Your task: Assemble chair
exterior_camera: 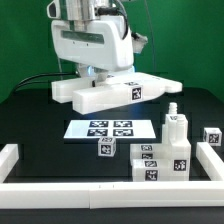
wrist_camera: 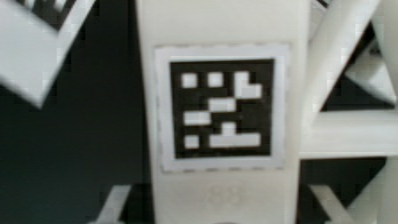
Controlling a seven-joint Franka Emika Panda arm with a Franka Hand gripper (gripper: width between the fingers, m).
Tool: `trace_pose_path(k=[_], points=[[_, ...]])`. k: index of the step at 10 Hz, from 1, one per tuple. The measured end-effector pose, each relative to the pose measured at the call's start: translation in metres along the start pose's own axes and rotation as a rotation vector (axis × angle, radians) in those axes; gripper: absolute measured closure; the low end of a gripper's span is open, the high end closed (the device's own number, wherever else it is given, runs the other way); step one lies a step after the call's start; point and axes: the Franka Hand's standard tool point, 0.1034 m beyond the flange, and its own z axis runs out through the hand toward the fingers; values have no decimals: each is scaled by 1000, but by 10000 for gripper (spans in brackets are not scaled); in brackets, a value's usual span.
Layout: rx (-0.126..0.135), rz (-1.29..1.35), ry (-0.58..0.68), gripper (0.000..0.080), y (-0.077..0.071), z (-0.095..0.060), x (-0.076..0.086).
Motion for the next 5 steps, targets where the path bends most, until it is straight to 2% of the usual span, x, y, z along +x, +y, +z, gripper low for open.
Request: trace_pose_path(k=[1,2,3,4,5], points=[[33,58,0,515,-7,3,-11],[43,127,1,515,-15,3,-25],[71,207,4,515,-26,0,-38],[85,248,7,515,-33,-1,-47],[73,269,6,515,-35,1,-52]])
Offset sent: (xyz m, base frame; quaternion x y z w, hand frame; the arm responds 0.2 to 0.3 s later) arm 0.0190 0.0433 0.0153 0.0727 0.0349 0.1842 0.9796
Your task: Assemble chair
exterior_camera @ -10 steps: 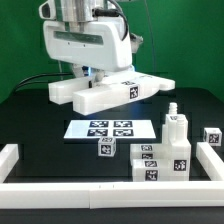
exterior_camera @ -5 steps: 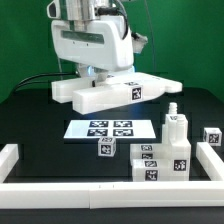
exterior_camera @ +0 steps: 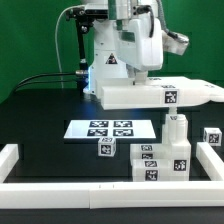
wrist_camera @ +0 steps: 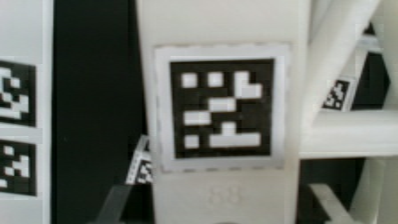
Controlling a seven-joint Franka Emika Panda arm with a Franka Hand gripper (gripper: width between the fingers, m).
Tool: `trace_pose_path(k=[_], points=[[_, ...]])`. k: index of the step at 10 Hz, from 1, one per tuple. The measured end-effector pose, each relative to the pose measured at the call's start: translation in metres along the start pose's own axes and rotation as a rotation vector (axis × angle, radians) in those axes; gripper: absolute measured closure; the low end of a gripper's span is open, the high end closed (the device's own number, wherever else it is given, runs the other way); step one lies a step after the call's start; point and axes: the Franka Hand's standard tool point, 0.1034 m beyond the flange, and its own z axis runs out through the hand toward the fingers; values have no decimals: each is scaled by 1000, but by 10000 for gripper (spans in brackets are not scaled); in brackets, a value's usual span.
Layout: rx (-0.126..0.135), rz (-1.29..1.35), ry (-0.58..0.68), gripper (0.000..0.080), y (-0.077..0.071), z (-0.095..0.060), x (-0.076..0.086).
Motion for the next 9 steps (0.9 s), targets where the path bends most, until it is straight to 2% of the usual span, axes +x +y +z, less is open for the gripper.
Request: trace_pose_path(k=[3,4,6,7,8,9], points=[[-3,-10,-8,515,1,3,-2],[0,86,-19,515,1,5,-9],[19,219,-9,515,-9,11,-38],[14,202,-9,515,-16,11,-45],[21,194,-6,515,-24,11,-49],[20,177,-7,515,-24,12,-51]])
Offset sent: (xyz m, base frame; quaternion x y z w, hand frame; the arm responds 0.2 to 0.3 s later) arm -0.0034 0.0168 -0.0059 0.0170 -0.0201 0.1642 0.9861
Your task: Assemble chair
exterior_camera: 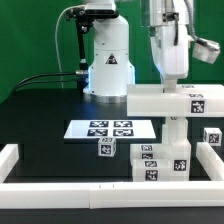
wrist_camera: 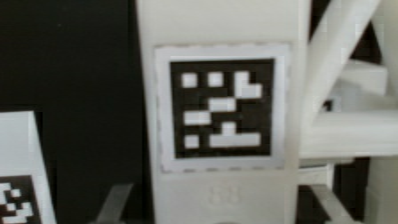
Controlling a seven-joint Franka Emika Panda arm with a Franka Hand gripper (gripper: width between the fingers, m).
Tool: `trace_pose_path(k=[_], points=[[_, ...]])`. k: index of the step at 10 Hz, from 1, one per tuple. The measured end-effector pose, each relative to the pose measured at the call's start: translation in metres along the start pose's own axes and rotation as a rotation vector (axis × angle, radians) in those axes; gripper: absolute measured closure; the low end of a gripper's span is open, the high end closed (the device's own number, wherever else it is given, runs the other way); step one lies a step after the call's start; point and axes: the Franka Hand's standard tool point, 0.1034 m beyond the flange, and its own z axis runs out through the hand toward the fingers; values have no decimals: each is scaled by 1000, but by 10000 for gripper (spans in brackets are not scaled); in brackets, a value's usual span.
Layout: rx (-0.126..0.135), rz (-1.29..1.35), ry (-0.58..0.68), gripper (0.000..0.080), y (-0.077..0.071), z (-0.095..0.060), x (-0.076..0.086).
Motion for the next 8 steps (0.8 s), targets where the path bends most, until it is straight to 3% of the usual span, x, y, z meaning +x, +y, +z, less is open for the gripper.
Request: trace_pose_path(k=[5,8], points=[[8,-42,-18,515,0,3,-8],[29,-51,-34,515,-2,4,-10]])
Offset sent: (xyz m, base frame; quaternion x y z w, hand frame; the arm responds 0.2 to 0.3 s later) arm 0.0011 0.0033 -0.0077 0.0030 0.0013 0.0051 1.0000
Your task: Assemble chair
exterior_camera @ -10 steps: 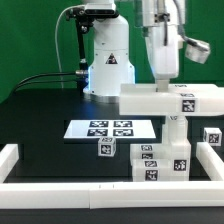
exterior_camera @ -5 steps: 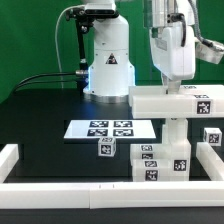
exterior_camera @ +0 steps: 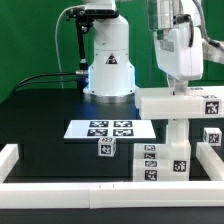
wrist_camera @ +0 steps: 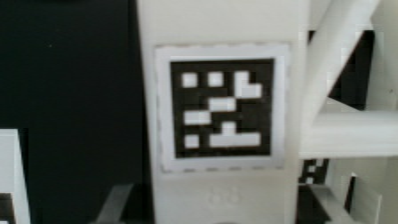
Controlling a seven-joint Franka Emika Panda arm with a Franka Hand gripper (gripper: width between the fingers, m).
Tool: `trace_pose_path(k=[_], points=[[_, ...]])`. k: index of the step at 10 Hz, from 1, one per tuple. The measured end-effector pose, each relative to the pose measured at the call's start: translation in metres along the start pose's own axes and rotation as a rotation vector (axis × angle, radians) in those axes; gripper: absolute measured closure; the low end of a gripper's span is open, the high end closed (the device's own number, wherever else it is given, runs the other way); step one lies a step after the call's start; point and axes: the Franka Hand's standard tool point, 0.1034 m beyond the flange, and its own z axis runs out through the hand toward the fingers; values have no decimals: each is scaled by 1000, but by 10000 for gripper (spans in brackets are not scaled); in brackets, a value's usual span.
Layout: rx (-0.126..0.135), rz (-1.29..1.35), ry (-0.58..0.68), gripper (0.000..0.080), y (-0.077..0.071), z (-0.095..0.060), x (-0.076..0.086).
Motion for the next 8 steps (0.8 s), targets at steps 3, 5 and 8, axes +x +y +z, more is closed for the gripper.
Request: trace_pose_path(k=[3,5,8], points=[[26,30,-21,515,-4,2,4],[47,67,-25,515,-10,3,3],[63,61,-17,515,-11,5,2]])
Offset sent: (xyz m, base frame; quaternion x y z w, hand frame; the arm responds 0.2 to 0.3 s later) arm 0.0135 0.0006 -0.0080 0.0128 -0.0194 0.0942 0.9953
